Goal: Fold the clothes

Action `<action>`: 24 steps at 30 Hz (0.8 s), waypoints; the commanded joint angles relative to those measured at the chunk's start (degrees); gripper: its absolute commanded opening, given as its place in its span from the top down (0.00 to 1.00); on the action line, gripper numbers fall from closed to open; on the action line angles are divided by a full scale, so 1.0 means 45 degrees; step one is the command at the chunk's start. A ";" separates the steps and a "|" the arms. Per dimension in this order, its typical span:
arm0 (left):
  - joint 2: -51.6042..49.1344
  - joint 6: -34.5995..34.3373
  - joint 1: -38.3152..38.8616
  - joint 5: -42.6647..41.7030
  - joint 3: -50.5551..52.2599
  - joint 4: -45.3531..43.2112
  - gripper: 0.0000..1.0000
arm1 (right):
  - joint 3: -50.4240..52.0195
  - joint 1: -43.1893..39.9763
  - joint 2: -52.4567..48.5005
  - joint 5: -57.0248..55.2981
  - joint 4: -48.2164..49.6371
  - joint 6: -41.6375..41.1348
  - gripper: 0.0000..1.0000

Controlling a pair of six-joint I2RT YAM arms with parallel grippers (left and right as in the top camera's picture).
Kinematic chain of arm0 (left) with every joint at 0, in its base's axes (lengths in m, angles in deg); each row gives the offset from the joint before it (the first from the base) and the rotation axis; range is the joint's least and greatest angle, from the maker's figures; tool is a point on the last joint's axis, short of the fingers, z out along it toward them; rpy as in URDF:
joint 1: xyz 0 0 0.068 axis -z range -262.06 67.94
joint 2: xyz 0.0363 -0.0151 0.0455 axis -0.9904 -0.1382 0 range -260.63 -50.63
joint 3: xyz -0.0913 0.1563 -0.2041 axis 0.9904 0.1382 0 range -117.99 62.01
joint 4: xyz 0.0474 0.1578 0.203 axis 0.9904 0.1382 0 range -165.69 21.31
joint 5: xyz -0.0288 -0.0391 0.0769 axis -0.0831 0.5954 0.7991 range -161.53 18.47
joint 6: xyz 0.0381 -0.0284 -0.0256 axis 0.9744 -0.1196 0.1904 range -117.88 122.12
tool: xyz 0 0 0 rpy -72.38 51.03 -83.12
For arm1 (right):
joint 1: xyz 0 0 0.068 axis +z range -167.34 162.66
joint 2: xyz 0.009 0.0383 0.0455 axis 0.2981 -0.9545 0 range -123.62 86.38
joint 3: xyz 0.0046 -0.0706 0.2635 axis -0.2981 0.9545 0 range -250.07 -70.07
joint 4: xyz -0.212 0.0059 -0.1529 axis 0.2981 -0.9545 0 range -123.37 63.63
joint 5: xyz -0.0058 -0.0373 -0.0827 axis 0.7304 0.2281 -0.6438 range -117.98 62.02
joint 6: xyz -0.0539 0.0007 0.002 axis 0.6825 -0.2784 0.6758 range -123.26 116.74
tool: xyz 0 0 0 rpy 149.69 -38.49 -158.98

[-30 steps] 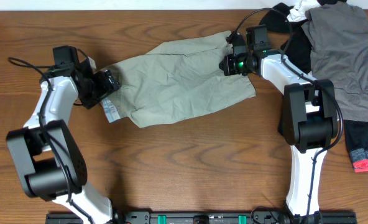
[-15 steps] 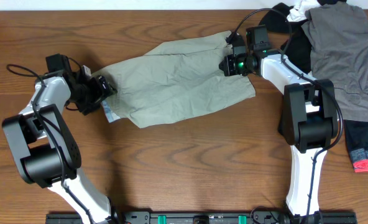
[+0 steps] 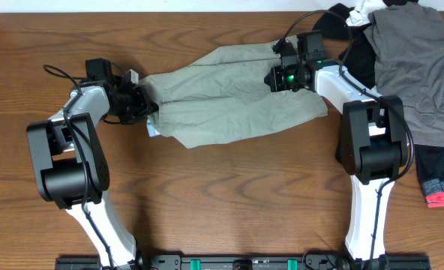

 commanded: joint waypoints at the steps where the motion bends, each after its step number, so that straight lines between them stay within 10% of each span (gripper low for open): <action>1: -0.0272 -0.0427 -0.0374 0.0525 0.0568 0.0505 0.94 | -0.0131 0.0010 -0.0233 0.0151 -0.0112 0.0194 0.99; 24: 0.4342 0.0544 -0.1044 0.4362 0.0568 0.4070 0.94 | -0.2671 0.0024 -0.0039 0.1836 -0.2890 0.0466 0.99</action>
